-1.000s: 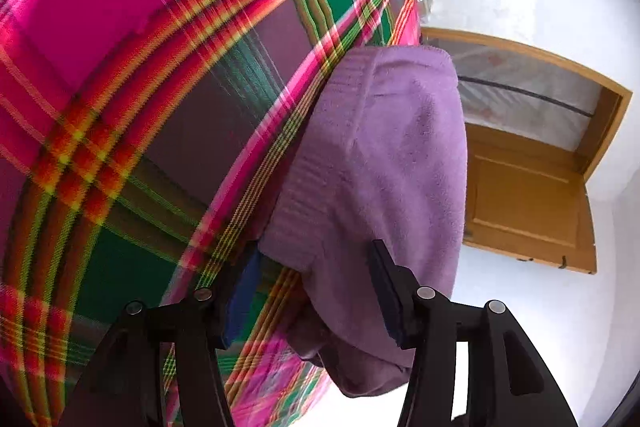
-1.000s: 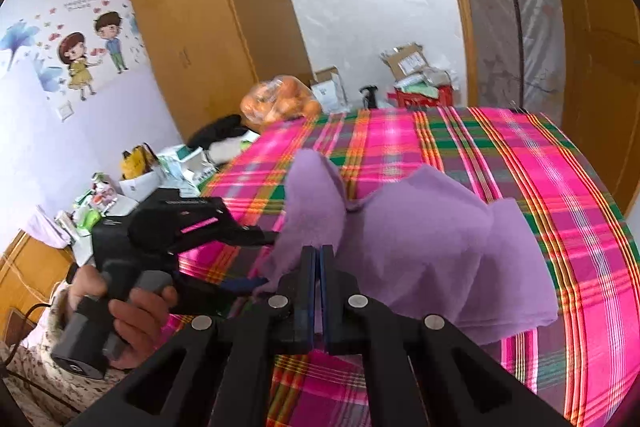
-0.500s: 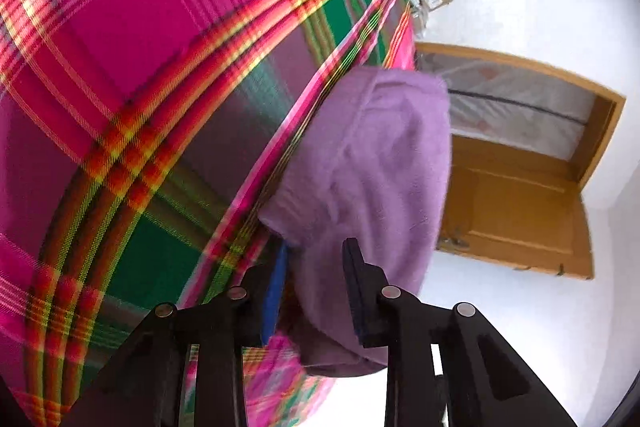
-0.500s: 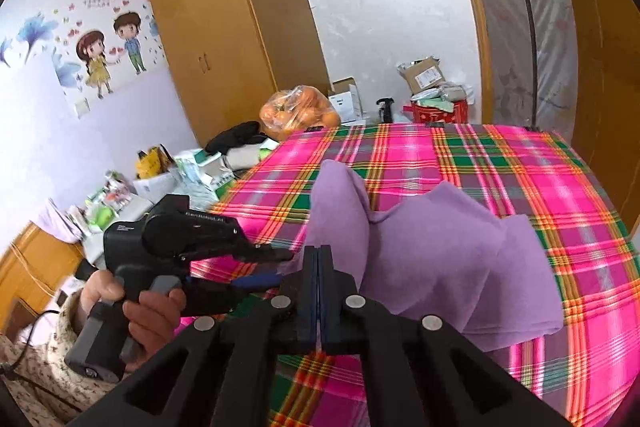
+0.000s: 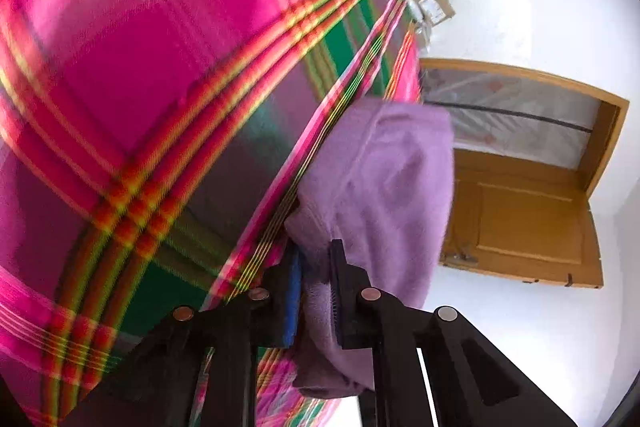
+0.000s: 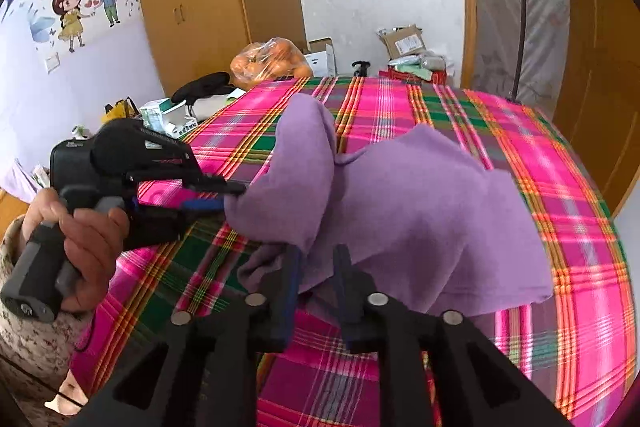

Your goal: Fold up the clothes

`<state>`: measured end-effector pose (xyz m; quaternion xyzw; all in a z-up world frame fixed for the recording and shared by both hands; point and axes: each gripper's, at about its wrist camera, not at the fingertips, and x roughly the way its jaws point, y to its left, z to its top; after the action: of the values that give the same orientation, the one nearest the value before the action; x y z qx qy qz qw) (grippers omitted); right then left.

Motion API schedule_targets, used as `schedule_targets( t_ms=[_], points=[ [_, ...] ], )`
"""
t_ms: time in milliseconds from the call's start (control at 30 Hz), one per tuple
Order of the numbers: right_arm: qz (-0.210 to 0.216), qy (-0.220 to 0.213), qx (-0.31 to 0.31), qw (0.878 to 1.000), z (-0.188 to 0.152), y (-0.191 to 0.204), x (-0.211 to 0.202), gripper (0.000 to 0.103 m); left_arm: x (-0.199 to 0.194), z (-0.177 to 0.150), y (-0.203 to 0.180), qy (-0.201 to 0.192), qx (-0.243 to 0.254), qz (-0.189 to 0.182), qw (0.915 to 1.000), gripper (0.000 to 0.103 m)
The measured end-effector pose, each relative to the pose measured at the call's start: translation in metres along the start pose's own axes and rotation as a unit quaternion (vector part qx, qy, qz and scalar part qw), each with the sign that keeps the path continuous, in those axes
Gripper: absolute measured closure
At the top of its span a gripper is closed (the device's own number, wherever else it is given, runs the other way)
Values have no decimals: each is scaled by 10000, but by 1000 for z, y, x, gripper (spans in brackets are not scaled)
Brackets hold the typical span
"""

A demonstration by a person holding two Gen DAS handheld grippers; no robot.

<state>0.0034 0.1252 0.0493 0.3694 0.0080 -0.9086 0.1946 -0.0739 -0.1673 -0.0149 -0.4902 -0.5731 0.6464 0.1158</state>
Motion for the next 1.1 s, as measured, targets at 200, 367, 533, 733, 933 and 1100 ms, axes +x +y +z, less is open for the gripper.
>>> schedule_targets(
  t_ms=[200,367,533,733,933,1100],
  points=[
    [288,-11,-23,9996,-7,1,1,74,-19,0,-13,-386,214,-55,9990,91],
    [78,90,-409,9991,-17,9,9,70,-34,9,-25,-681,331,-91,9971,91],
    [85,122,-507,9986,-20,13,16,65,-52,17,-50,-1282,585,-147,9899,92],
    [25,23,-856,9963,-23,27,22,63,-70,22,-55,-1541,655,-127,9858,92],
    [-43,-429,-1044,9936,-17,41,15,60,-101,21,-57,-2009,819,-149,9761,100],
    [49,-256,-1246,9919,-19,56,30,60,-101,17,-60,-1945,955,2,9763,100]
  ],
)
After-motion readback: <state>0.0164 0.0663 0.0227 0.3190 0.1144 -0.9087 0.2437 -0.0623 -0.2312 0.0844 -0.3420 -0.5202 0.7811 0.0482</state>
